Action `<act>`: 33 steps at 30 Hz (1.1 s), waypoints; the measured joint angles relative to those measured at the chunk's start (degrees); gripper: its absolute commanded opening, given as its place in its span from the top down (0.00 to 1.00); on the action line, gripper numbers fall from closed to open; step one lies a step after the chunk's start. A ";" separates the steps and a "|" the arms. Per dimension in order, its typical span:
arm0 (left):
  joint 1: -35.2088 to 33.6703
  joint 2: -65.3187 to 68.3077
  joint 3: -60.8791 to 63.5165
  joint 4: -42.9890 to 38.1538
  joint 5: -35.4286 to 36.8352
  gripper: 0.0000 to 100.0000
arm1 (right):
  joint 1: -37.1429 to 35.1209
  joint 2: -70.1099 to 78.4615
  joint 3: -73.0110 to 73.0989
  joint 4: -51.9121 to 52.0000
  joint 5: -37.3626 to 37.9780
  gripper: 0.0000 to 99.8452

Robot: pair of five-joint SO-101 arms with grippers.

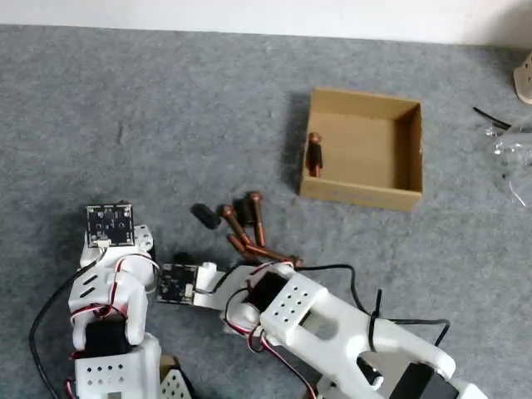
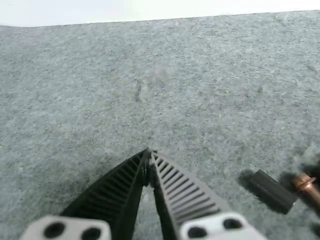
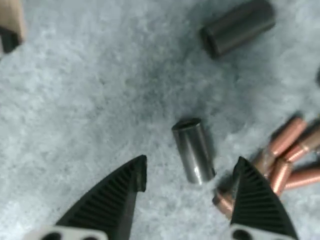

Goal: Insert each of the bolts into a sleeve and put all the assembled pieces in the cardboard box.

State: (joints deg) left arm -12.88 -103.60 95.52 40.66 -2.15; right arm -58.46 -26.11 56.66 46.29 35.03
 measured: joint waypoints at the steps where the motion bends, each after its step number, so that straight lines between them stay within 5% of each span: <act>1: 0.00 0.00 0.00 0.00 0.00 0.99 | 0.00 0.00 0.00 -0.44 0.00 0.75; 16: 0.00 0.00 0.00 0.00 0.00 0.99 | 0.00 0.53 0.44 -0.79 0.00 0.75; 33: -2.90 0.00 0.00 0.00 1.93 0.99 | -0.09 18.73 -5.54 -1.14 0.26 0.75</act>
State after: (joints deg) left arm -15.78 -103.60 95.52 40.66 -0.22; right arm -58.55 -7.38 51.12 45.14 35.30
